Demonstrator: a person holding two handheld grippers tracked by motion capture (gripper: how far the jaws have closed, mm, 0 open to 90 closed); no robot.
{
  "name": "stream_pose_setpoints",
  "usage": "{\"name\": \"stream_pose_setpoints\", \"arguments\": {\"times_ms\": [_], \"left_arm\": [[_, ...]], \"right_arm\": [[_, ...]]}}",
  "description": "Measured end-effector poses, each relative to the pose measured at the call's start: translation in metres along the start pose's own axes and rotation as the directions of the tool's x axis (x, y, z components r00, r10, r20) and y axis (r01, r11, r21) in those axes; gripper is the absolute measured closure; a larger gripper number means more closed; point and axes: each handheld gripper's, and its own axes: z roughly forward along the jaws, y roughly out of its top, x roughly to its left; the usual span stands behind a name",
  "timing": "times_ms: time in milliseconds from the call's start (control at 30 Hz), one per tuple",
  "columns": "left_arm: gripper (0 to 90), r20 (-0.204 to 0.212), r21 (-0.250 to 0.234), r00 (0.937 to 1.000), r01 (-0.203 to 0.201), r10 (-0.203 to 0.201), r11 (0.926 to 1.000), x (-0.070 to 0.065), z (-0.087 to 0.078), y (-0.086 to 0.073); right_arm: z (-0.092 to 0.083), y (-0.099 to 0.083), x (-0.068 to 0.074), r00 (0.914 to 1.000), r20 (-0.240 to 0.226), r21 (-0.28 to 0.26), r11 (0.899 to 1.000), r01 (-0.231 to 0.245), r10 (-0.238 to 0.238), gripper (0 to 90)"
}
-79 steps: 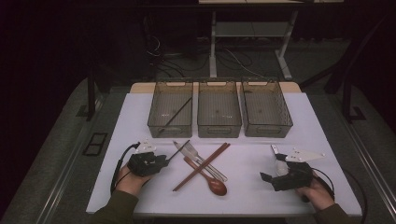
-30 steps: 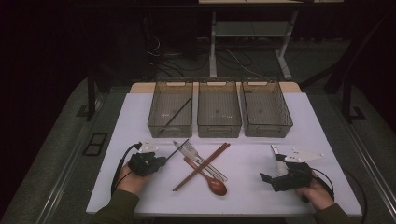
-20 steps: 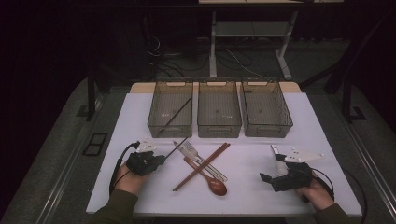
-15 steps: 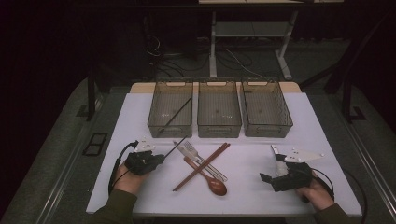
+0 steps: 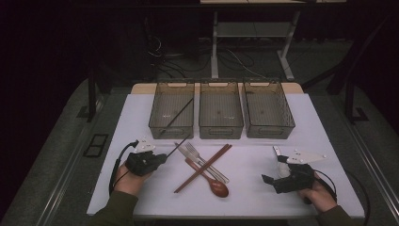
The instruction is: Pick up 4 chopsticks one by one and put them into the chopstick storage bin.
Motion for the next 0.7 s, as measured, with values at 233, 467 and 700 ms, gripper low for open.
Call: {"name": "stream_pose_setpoints", "arguments": {"times_ms": [233,467,700], "left_arm": [[85.2,0.028,-0.025,0.9996,-0.006,0.007,0.9997,-0.002,-0.001,0.005],[85.2,0.042,-0.04,0.999,-0.013,0.015,0.9991,-0.003,-0.002,0.009],[85.1,0.057,-0.062,0.9983,-0.009,0.012,0.998,-0.003,-0.001,0.014]], "right_arm": [[0.0,0.0,0.0,1.0,0.001,0.001,1.0,0.003,-0.003,1.6],[0.0,0.0,0.0,1.0,0.002,0.003,1.0,0.006,-0.006,1.6],[0.001,0.0,0.0,1.0,0.003,0.005,1.0,0.007,-0.007,1.6]]}}
